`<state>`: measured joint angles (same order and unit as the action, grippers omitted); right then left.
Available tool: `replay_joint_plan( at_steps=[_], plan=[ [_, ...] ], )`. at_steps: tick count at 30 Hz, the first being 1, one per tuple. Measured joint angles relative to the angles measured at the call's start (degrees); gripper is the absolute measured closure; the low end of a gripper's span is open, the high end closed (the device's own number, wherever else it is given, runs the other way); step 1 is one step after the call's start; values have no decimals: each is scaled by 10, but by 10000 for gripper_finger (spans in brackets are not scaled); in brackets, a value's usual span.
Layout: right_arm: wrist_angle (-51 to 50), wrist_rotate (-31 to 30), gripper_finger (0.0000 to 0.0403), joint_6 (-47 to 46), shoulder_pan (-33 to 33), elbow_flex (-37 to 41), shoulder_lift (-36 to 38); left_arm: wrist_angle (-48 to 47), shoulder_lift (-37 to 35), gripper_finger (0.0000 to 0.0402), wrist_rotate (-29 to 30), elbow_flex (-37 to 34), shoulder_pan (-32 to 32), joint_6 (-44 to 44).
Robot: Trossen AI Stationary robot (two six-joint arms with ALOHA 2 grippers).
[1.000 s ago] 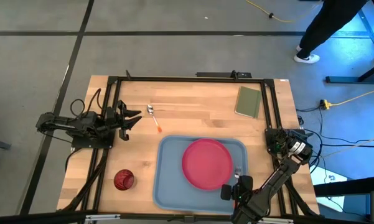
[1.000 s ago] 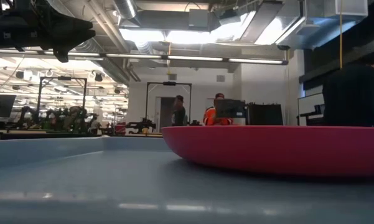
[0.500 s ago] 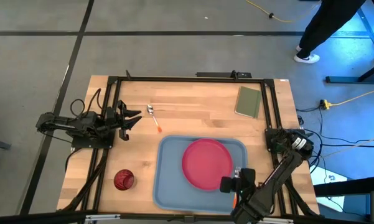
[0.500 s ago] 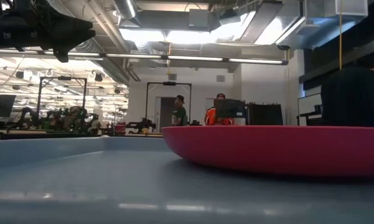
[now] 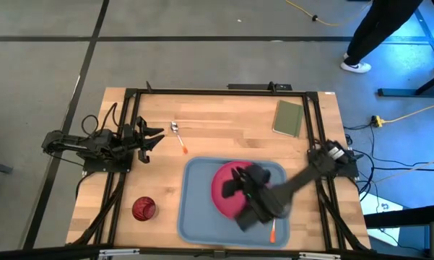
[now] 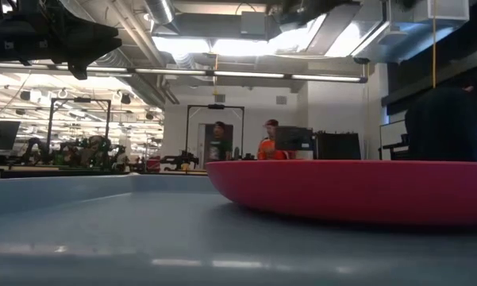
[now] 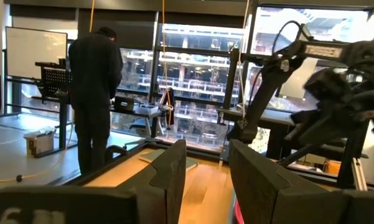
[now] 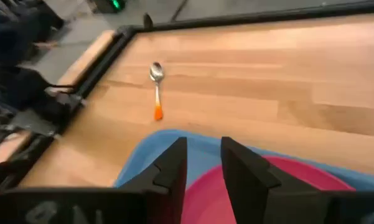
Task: Pick and place plate/cup/fork/spoon on tray
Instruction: Put the orange spoon to the left of the pink serving tray
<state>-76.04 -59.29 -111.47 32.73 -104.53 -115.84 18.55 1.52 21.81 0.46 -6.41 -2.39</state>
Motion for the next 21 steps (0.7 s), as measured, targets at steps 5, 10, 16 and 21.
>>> replay_joint_plan(
  at_steps=[5, 10, 16, 21],
  plan=[
    [179, 70, 301, 213, -80, 7, -1, 0, 0, 287, 0, 0, 0, 0],
    [380, 230, 301, 453, -162, 7, -22, 0, 0, 287, 0, 0, 0, 0],
    [471, 318, 301, 542, -225, 7, -66, 1, 0, 287, 0, 0, 0, 0],
    [497, 293, 301, 615, -226, 8, -65, 0, 0, 287, 0, 0, 0, 0]
  ],
)
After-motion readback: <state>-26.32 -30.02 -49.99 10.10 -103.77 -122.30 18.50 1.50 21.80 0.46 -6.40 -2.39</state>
